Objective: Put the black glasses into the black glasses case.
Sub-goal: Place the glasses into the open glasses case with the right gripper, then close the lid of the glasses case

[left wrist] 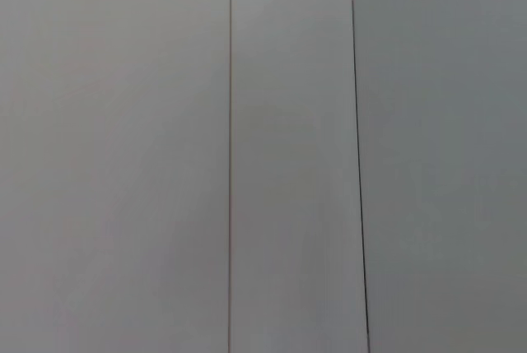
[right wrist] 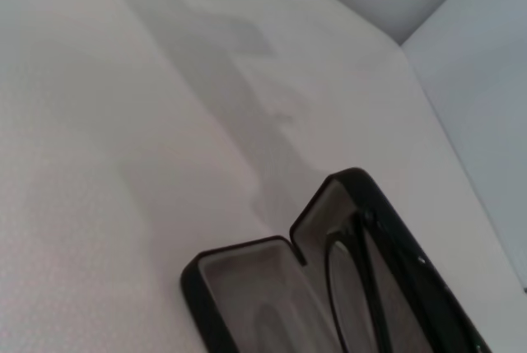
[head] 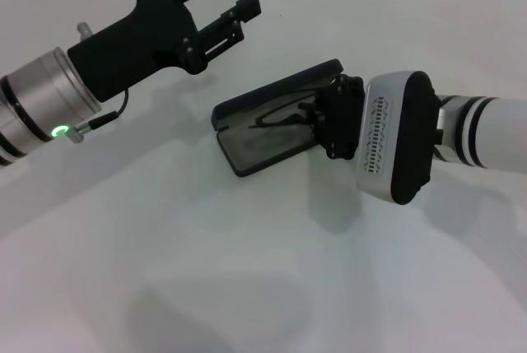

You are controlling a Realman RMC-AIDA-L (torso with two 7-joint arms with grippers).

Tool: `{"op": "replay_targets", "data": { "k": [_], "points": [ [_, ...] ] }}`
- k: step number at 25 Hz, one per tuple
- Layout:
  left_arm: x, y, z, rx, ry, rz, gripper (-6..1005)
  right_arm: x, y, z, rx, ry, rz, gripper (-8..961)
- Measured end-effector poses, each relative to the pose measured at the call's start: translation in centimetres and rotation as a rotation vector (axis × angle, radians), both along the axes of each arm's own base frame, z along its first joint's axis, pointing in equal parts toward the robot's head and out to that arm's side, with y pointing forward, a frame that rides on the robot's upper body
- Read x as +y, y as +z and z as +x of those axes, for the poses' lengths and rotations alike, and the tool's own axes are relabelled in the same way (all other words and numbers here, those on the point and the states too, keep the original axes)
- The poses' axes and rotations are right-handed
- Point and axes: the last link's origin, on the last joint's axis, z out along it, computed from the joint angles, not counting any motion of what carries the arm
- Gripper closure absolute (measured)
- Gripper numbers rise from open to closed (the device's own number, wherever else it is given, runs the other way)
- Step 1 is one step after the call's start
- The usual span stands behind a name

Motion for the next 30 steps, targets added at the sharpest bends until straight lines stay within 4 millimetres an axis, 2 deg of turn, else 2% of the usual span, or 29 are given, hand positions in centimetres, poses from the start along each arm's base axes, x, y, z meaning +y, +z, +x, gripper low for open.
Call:
{"op": "replay_targets", "data": {
  "k": [11, 17, 20, 30],
  "points": [
    [0.0, 0.0, 0.0, 0.0, 0.0, -0.001, 427, -0.4, -0.6, 0.0, -0.036, 0.034, -0.01, 841],
    [0.0, -0.1, 0.0, -0.002, 0.002, -0.003, 428, -0.4, -0.4, 0.0, -0.026, 0.024, -0.01, 711],
    [0.0, -0.1, 0.0, -0.003, 0.003, -0.006, 428, -0.8, -0.3, 0.1, -0.019, 0.019, -0.034, 711],
    [0.0, -0.1, 0.0, -0.003, 0.005, -0.007, 430, -1.0, 1.7, 1.0, 0.014, -0.039, -0.11, 702]
  ]
}}
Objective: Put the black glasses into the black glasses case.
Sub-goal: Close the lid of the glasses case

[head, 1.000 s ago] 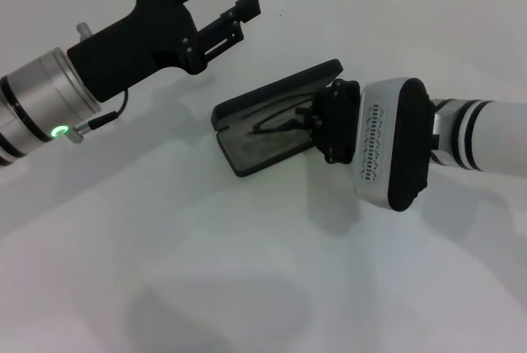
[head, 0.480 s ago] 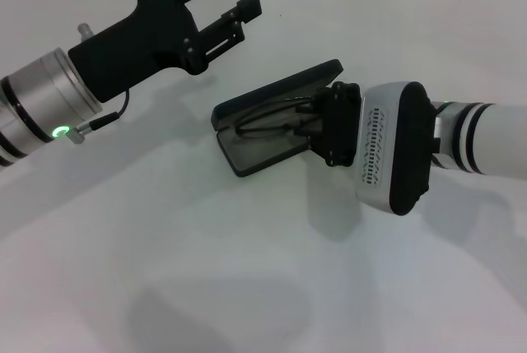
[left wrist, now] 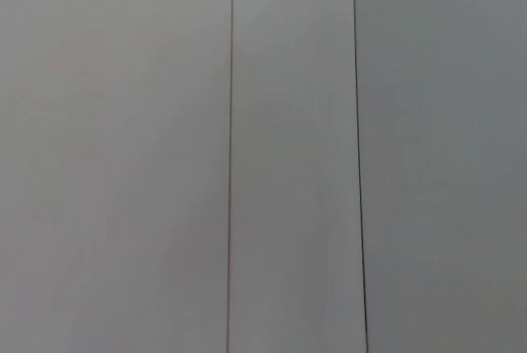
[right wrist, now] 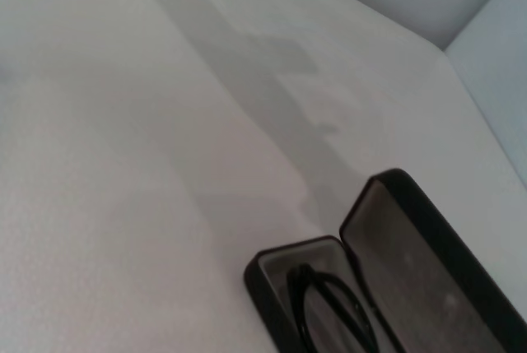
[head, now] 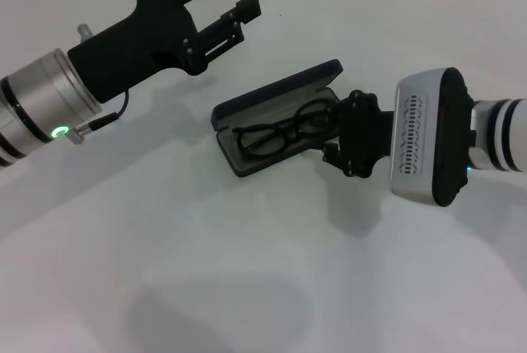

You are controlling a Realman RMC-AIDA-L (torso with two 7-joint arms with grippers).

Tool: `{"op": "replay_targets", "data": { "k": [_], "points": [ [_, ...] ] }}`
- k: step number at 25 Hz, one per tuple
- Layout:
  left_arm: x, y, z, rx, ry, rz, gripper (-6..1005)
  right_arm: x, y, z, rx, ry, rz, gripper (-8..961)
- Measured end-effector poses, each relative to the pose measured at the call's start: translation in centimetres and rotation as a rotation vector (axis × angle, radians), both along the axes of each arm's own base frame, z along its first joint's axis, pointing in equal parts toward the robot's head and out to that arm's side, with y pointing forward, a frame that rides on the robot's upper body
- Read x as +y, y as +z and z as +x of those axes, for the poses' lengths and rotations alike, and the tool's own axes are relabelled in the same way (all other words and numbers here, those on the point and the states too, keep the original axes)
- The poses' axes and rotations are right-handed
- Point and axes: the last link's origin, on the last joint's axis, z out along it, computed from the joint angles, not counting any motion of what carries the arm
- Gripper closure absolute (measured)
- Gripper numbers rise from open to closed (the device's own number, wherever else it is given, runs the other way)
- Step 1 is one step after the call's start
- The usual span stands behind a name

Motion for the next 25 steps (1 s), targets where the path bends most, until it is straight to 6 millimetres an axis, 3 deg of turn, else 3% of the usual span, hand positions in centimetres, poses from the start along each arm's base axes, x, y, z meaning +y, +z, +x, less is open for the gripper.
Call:
{"op": "replay_targets", "data": {
  "k": [7, 12, 17, 22, 25],
  "points": [
    [0.4, -0.1, 0.1, 0.01, 0.006, 0.007, 431, 0.3, 1.2, 0.3, 0.032, -0.033, -0.001, 673],
    [0.9, -0.3, -0.2, 0.02, 0.05, 0.001, 431, -0.8, 5.9, 0.7, 0.19, -0.101, -0.162, 652],
    [3.5, -1.7, -0.5, 0.095, 0.206, -0.046, 432, -1.5, 11.3, 3.5, 0.404, -0.202, -0.255, 631],
    [6.2, -4.2, 0.1, 0.26, 0.331, -0.136, 433, -2.5, 13.2, 5.5, 0.459, -0.27, -0.354, 610],
    [6.5, -5.2, 0.5, 0.334, 0.334, -0.166, 433, -2.9, 13.2, 6.1, 0.484, -0.287, -0.335, 598]
  ]
}}
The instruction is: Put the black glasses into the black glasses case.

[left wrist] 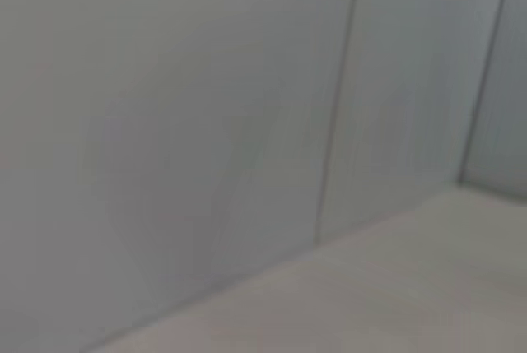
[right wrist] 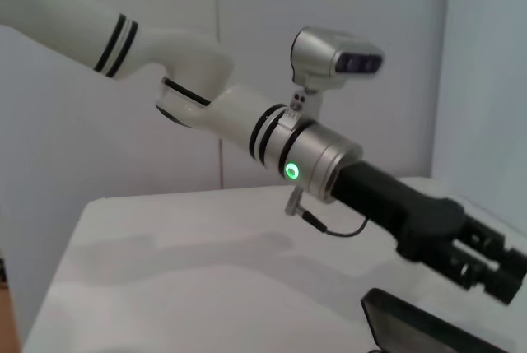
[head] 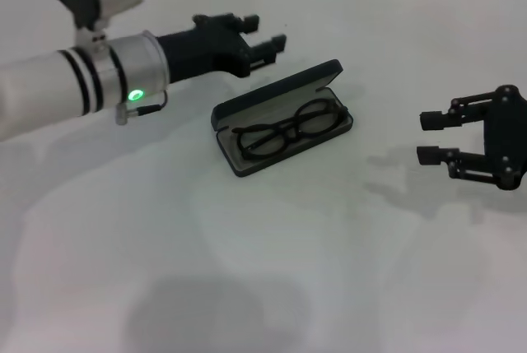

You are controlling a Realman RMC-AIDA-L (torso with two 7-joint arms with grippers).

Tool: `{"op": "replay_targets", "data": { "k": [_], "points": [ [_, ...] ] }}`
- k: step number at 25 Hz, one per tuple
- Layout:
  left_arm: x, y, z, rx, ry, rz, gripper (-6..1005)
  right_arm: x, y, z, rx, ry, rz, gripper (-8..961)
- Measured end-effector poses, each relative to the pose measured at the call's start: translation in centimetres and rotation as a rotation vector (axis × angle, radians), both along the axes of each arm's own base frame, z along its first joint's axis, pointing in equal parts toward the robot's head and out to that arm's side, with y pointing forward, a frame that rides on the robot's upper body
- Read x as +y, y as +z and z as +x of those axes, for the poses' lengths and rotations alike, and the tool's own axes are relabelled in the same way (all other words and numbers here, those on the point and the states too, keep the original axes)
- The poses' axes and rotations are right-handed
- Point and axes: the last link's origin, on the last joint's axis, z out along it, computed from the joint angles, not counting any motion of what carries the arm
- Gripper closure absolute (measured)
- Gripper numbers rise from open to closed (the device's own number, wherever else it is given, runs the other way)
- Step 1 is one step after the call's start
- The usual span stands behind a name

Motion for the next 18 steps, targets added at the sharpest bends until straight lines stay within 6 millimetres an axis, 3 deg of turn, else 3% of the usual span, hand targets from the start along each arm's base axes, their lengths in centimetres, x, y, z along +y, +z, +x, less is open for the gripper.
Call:
{"op": "replay_targets", "data": {
  "k": [5, 10, 16, 18],
  "points": [
    [0.1, -1.5, 0.1, 0.087, 0.02, -0.045, 434, -0.9, -0.3, 0.6, 0.004, -0.001, 0.028, 577],
    [-0.3, -2.4, 0.1, 0.131, 0.001, -0.075, 434, -1.0, -0.3, 0.7, 0.005, -0.003, 0.03, 357],
    [-1.6, -3.6, -0.3, 0.19, -0.051, -0.124, 435, -1.1, -0.3, 0.9, 0.004, -0.005, 0.031, 193],
    [-1.9, -3.7, -0.5, 0.194, -0.057, -0.123, 434, -1.1, -0.3, 0.9, 0.003, -0.006, 0.034, 193]
  ]
}}
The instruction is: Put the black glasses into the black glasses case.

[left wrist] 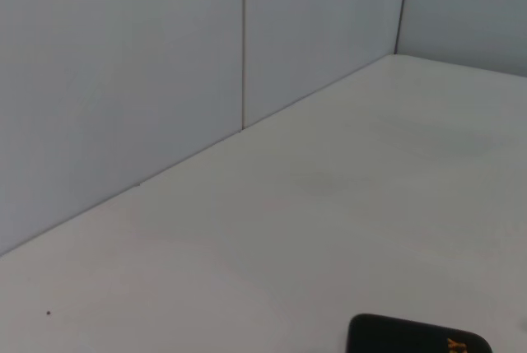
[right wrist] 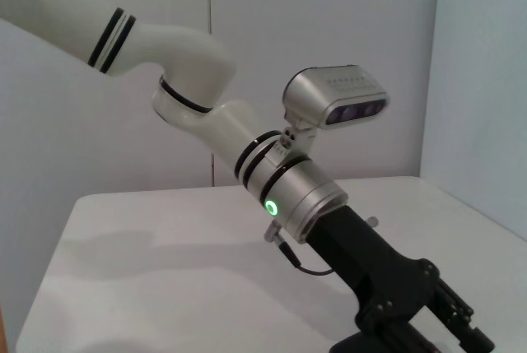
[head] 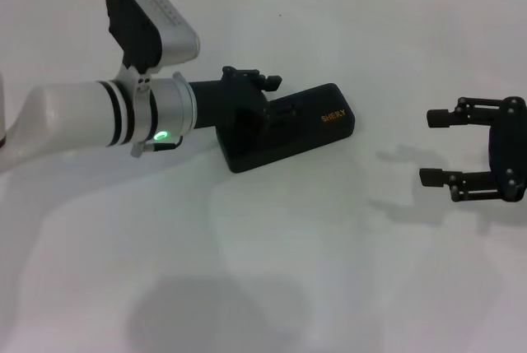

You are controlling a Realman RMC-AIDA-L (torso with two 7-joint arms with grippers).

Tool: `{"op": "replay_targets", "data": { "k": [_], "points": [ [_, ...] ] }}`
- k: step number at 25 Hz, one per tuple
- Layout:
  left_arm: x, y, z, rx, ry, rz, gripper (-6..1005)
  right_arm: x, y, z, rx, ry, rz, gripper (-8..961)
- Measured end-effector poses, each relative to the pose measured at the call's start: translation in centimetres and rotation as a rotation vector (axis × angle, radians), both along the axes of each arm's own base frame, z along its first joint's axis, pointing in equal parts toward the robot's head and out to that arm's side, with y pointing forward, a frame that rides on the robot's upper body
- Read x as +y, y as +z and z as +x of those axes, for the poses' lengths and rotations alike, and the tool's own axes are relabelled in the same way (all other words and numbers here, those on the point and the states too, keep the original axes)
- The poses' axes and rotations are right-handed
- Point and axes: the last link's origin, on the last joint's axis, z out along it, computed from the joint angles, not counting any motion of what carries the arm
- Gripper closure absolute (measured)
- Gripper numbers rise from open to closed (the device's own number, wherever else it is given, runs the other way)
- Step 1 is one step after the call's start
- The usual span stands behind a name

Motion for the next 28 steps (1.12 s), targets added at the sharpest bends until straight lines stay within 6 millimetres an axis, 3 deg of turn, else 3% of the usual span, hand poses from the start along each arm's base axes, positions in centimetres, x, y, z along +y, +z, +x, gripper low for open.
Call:
{"op": "replay_targets", "data": {
  "k": [8, 9, 14, 16, 17, 20, 28],
  "points": [
    [-1.0, 0.7, 0.3, -0.107, -0.049, 0.019, 431, 0.1, 0.0, -0.2, 0.01, 0.01, 0.013, 193],
    [-2.3, 1.9, 1.1, -0.228, -0.138, 0.031, 430, 0.1, -0.1, -0.3, 0.014, 0.012, 0.016, 193],
    [-4.9, 5.4, 1.9, -0.415, -0.295, 0.043, 428, 0.2, 0.1, -0.9, 0.07, 0.046, 0.051, 193],
    [-6.6, 7.9, 1.0, -0.481, -0.361, 0.053, 427, 0.2, 0.3, -1.3, 0.105, 0.076, 0.075, 193],
    [-6.6, 7.9, 1.0, -0.481, -0.361, 0.053, 427, 0.2, 0.5, -1.5, 0.127, 0.092, 0.089, 193],
    [-7.9, 10.6, -0.7, -0.523, -0.368, 0.082, 426, -0.2, 0.7, -1.9, 0.191, 0.134, 0.1, 193],
    [-9.3, 11.2, -2.6, -0.527, -0.331, 0.074, 422, 0.0, -1.0, -3.1, 0.288, 0.181, 0.037, 193]
  ]
}}
